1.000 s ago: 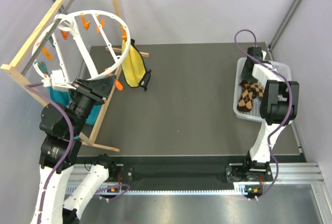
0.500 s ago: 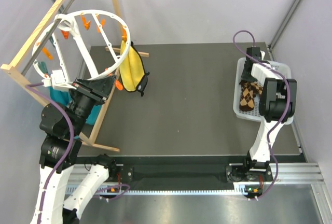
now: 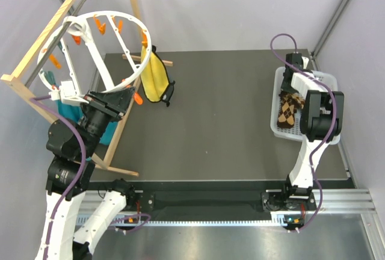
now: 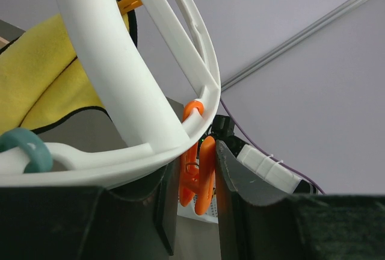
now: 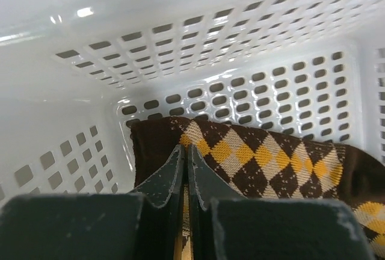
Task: Clip the socks to the hanger
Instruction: Pick up the sock from the bin.
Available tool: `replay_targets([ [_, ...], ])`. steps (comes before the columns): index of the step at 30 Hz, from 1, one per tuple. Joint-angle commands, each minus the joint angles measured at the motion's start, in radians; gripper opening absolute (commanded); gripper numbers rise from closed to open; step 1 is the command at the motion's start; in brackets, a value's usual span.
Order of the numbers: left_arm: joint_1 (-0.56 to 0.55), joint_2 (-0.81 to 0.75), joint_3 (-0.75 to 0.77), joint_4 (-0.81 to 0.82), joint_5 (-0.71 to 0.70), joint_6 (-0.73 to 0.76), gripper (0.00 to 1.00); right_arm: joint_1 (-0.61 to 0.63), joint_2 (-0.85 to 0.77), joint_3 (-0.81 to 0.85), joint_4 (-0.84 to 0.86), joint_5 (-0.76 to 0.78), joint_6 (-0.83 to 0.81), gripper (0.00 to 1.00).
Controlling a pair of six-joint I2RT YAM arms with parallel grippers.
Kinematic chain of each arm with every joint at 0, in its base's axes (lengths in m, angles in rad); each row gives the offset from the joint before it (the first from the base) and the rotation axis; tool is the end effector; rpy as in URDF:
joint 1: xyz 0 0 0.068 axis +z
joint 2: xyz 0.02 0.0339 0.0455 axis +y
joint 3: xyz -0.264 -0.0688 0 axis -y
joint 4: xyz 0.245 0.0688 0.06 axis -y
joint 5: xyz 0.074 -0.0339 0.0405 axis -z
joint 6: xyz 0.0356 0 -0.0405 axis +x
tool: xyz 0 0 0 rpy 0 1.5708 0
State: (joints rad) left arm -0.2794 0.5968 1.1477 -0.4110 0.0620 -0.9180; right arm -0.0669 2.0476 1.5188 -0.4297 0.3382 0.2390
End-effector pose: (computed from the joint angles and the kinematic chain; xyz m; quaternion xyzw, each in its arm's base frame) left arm 0.0834 -0.0262 0.4565 -0.1836 0.6298 -0.4420 0.6118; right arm 0.4430 -0.0415 0.1882 0.1933 0.9212 -0.1343 0.3098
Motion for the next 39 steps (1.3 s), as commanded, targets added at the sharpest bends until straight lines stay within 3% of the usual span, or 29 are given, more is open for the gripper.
replay_targets([
  [1,-0.012,0.018,-0.008,-0.009,0.067,-0.007,0.0,0.004,-0.105,-0.005,0.054,0.08,0.025,0.0],
  [11,-0.012,0.009,-0.006,-0.009,0.065,-0.013,0.0,0.003,-0.219,0.009,0.011,0.114,0.045,0.0],
  [15,-0.012,0.008,-0.008,-0.009,0.067,-0.018,0.0,0.004,-0.322,-0.06,0.008,0.081,0.074,0.0],
  [27,-0.012,0.001,-0.022,0.021,0.085,-0.044,0.0,0.045,-0.67,-0.192,-0.003,-0.148,0.155,0.0],
  [32,-0.012,0.0,-0.019,0.029,0.098,-0.053,0.0,0.192,-0.791,-0.152,-0.052,-0.231,0.203,0.0],
  [39,-0.012,-0.009,-0.029,0.052,0.117,-0.081,0.0,0.528,-0.886,-0.091,-0.087,-0.206,0.328,0.0],
])
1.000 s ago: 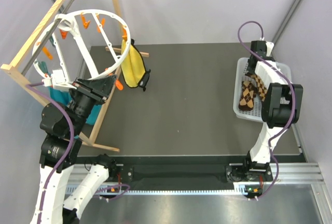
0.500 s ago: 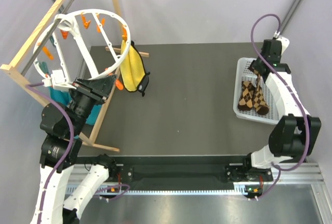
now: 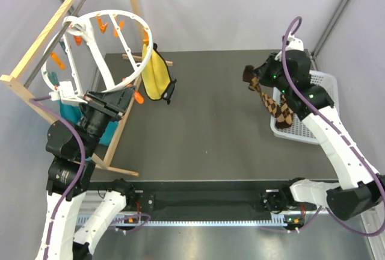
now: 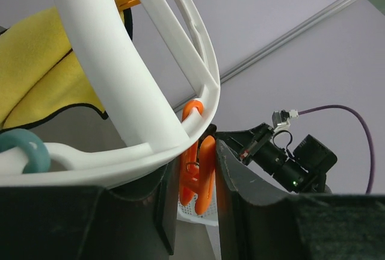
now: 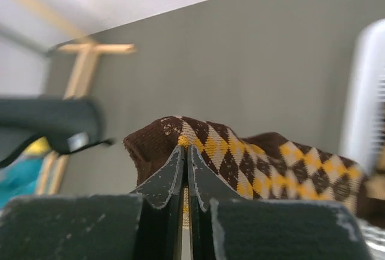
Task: Clip the socks to the hanger
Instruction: Pick up the sock from the bin.
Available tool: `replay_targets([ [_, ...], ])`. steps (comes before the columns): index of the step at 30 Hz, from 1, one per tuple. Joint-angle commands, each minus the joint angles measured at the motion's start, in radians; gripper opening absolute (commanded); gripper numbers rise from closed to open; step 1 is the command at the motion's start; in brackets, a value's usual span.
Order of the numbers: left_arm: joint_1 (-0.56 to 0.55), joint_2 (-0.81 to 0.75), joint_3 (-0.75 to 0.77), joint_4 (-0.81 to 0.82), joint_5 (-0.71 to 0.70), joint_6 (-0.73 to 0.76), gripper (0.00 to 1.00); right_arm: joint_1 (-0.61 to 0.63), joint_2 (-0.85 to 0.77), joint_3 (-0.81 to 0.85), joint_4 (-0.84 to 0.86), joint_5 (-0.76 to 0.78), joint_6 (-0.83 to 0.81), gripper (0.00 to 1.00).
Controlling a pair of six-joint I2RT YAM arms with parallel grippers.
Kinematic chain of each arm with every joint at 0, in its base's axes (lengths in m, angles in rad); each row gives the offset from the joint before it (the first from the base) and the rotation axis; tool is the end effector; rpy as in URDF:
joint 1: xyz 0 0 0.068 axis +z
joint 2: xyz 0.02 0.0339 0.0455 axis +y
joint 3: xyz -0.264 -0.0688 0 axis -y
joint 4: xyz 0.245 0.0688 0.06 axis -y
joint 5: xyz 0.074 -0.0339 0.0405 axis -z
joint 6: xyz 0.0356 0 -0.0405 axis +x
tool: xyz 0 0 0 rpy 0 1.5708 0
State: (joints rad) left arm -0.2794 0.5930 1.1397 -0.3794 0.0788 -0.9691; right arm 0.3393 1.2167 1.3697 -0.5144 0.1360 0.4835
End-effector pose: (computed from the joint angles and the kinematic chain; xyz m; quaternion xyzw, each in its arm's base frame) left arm 0.0830 -0.0267 0.4579 -0.1898 0.6172 -0.4667 0.6043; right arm 0.2502 0.0832 0.4191 0.0977 0.8159 0.1756 0.5422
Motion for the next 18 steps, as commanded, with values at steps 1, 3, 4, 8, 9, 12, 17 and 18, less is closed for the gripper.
replay_targets([
  [1,-0.012,-0.009,-0.03,0.026,0.102,-0.033,0.0,0.157,-0.057,0.058,0.001,-0.004,0.101,0.0],
  [3,-0.012,-0.019,-0.043,0.045,0.101,-0.046,0.0,0.269,-0.043,0.063,0.02,-0.006,0.156,0.0],
  [4,-0.012,-0.024,-0.055,0.053,0.101,-0.051,0.0,0.306,-0.034,0.066,0.034,-0.007,0.171,0.0],
  [8,-0.012,-0.03,-0.069,0.069,0.099,-0.065,0.0,0.466,0.032,0.112,0.094,-0.009,0.237,0.0],
  [9,-0.012,-0.032,-0.067,0.07,0.096,-0.063,0.0,0.51,0.064,0.124,0.115,-0.013,0.244,0.0],
  [12,-0.012,-0.036,-0.069,0.074,0.09,-0.063,0.0,0.573,0.125,0.196,0.135,-0.013,0.265,0.0],
  [17,-0.012,-0.036,-0.067,0.08,0.087,-0.062,0.0,0.647,0.23,0.305,0.178,-0.056,0.308,0.0],
  [18,-0.012,-0.035,-0.066,0.082,0.085,-0.06,0.0,0.665,0.259,0.316,0.185,-0.058,0.311,0.0],
])
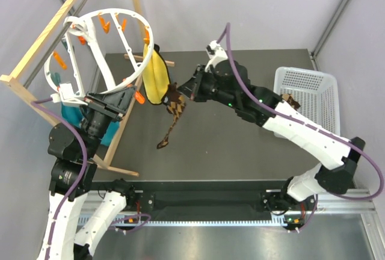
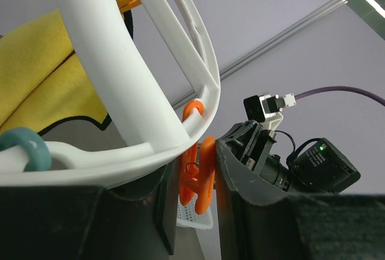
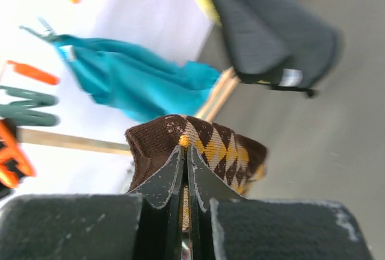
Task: Clip the socks to the hanger
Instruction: Clamp the sock onto the hanger.
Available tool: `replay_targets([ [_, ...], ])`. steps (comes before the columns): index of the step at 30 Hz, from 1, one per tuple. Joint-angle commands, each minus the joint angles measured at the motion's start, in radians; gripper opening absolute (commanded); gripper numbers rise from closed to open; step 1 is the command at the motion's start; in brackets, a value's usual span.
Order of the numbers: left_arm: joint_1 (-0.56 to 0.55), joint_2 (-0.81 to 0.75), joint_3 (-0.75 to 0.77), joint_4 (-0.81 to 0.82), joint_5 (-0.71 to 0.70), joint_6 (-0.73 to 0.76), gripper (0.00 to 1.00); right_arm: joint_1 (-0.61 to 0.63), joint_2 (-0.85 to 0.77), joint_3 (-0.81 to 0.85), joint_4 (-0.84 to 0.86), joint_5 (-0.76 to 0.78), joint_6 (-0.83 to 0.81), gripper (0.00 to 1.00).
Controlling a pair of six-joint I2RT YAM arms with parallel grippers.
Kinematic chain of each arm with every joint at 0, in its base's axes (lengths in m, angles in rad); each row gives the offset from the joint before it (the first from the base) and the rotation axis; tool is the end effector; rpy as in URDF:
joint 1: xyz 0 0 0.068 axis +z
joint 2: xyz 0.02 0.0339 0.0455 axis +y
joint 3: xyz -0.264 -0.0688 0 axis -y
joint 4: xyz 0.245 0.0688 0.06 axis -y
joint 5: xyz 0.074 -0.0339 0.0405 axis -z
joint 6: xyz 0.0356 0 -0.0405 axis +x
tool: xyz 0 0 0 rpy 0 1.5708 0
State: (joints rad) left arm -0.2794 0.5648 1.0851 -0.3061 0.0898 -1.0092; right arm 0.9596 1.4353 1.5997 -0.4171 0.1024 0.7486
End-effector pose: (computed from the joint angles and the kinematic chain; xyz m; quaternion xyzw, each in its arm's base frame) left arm 0.0825 -0.0270 0.4519 -0.1910 0.5980 -0.4897 0.6050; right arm 0.1878 0.2617 0.4470 -0.0520 0.7885 0.4345 0.4322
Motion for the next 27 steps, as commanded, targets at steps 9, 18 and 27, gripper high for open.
replay_targets([
  [9,-0.012,0.017,0.056,-0.1,-0.016,-0.049,0.0,0.14,0.105,0.172,0.129,0.088,-0.012,0.0],
  [18,-0.012,0.038,0.098,-0.174,-0.121,-0.035,0.0,0.172,0.109,0.171,0.147,0.128,-0.037,0.0],
  [27,-0.012,0.05,0.061,-0.134,-0.104,-0.042,0.0,0.188,0.12,0.183,0.158,0.102,-0.025,0.0],
])
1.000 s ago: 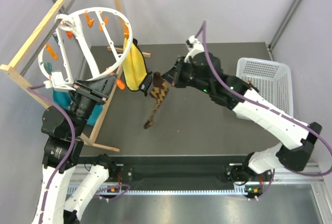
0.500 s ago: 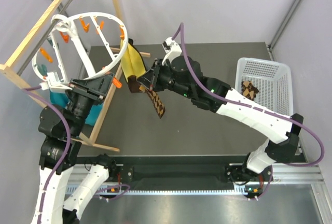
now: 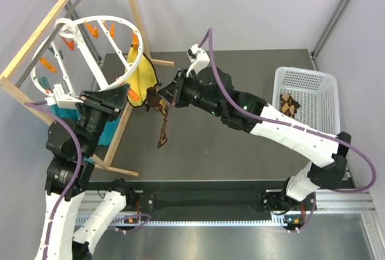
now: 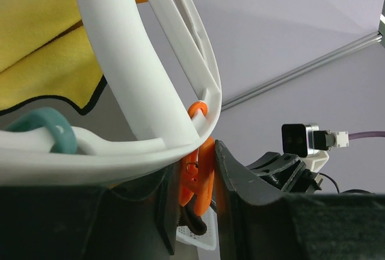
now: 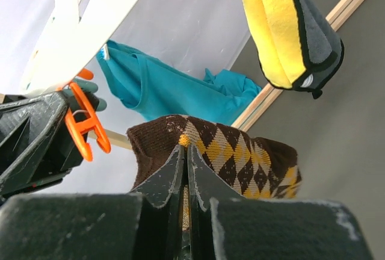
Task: Clip the socks to the hanger
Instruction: Clamp the sock onto the hanger.
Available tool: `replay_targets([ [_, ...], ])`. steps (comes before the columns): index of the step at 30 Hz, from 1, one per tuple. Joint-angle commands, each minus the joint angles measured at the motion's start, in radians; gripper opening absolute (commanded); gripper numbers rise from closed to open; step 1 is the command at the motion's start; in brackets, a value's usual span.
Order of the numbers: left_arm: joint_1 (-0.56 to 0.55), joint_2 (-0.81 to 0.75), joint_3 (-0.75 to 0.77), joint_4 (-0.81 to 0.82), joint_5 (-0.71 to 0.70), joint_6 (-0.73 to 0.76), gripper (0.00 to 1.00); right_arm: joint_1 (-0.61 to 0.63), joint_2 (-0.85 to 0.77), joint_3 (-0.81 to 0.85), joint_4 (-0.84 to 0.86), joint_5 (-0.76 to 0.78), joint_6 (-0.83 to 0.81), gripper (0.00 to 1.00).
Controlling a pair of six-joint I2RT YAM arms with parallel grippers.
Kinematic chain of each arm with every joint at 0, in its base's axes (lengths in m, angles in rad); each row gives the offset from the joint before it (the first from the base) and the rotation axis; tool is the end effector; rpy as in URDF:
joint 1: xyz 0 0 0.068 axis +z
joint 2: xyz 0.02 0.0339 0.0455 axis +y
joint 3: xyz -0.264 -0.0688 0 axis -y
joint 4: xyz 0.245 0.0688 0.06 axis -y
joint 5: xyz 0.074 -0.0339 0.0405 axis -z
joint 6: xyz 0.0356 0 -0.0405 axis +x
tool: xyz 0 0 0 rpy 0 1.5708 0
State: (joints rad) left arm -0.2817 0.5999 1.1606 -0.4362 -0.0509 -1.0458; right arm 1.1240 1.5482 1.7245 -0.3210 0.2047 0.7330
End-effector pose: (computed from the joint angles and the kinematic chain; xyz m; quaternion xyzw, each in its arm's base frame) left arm 0.0835 -0.0223 0.4572 -0.2643 0.6067 -0.4485 0.6007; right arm 0.1588 0.3147 0.4638 -0.0806 0.7511 0.4748 0.4517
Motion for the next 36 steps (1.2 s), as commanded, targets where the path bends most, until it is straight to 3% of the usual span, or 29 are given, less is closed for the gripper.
replay_targets([
  [1,-0.01,0.018,-0.015,-0.004,0.037,-0.003,0.0,0.023,0.007,0.06,0.065,-0.001,-0.007,0.0],
  [36,-0.01,0.015,-0.05,0.013,0.04,0.001,0.0,0.083,0.064,0.153,0.068,-0.001,-0.007,0.0],
])
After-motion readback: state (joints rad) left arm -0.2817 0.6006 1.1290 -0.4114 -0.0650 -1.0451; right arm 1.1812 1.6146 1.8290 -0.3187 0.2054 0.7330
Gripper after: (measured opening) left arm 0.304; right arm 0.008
